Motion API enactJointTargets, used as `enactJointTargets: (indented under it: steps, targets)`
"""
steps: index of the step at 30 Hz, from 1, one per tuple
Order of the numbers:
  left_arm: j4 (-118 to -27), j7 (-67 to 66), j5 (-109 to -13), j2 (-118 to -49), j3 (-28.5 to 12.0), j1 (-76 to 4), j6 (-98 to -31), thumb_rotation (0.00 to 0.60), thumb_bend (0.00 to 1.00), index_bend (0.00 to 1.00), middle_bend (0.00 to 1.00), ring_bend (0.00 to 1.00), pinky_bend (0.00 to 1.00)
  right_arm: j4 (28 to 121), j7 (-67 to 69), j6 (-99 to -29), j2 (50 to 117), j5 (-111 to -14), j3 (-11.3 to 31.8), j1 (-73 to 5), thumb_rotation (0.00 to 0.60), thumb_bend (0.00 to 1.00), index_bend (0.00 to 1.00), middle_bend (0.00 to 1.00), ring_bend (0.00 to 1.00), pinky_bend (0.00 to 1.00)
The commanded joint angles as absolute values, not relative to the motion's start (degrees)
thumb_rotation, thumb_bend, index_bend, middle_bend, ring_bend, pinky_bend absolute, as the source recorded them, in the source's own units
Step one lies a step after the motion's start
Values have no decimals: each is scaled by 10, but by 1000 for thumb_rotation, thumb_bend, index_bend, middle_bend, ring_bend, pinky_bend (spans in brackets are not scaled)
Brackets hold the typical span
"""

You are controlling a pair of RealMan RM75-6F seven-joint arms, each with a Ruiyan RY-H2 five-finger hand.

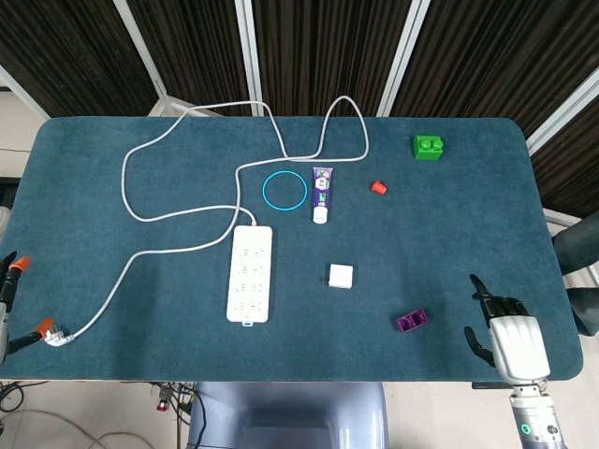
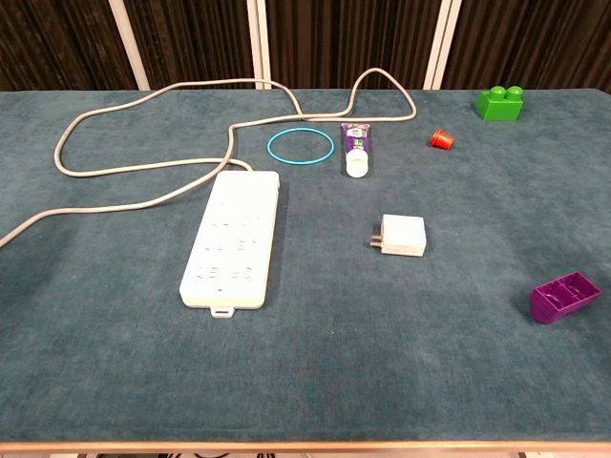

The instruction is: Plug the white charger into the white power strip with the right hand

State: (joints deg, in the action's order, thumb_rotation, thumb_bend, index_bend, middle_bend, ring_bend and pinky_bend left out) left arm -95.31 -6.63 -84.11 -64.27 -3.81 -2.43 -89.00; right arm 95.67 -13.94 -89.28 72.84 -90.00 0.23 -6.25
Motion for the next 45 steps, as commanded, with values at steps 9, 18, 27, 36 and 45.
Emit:
enactJointTargets:
  steps: [9,18,27,36,45]
  targets:
    - [-955,-62,-833,-640,-39,-26,-883,600,153,106,0,0,0,1156,-193,-603,593,-756,80,-239,600,785,16,844,859,835]
    - [-958,-67,-822,-640,-41,-28,-874,600,154,105,0,0,0,1186,-270,-458,591,-531,112,-385,600,802,16,846,860,835]
    - [-961,-69,-810,-639,-44,-30,-867,600,153,104,0,0,0,1159,-337,-481,683,-389,97,-485,600,802,16,846,860,835]
    - [-962,-71,-804,-638,-46,-31,-864,600,154,104,0,0,0,1114,-388,-518,754,-316,75,-549,600,802,16,846,861,839]
    - [-962,-71,-802,-638,-47,-32,-863,600,154,104,0,0,0,1082,-426,-541,783,-241,58,-594,600,802,50,849,866,846]
